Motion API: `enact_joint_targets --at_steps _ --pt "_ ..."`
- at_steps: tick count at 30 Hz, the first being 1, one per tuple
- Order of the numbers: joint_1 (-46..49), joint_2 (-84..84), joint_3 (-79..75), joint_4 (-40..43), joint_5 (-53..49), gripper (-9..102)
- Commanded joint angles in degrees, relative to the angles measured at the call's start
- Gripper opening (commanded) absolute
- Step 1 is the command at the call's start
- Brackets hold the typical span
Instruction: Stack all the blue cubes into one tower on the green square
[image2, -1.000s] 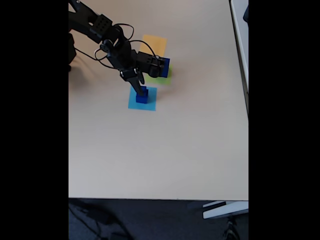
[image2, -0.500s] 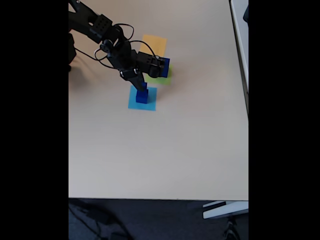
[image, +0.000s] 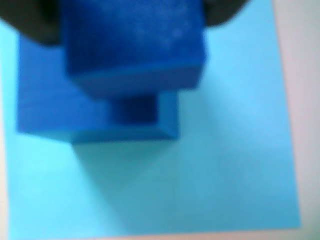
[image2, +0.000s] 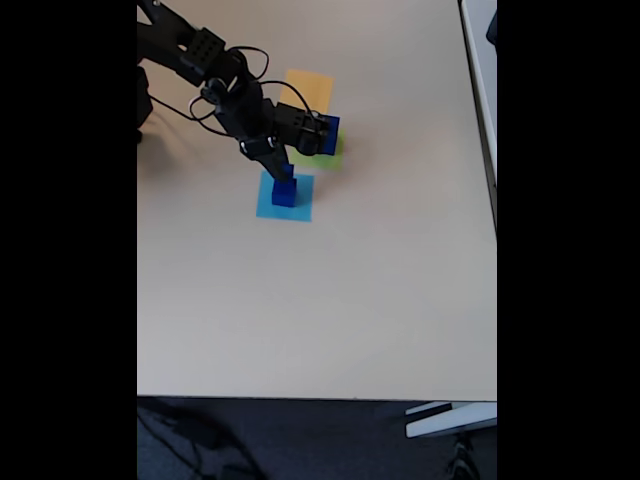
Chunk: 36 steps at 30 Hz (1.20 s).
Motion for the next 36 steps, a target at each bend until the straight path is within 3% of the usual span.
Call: enact_joint_targets --at_steps 1,9,20,28,36 --pt "-1.76 4.92 -8.79 4.66 1.49 1" --pt "-7.21 4.39 -20.04 10.37 5.36 1" --pt "-21.27 -2.81 -32.26 19.34 25.75 1" --pt "-31.38 -8.17 -29.18 17.58 40.69 0" --pt "-35.95 -13.01 -25.75 13.62 45.44 0"
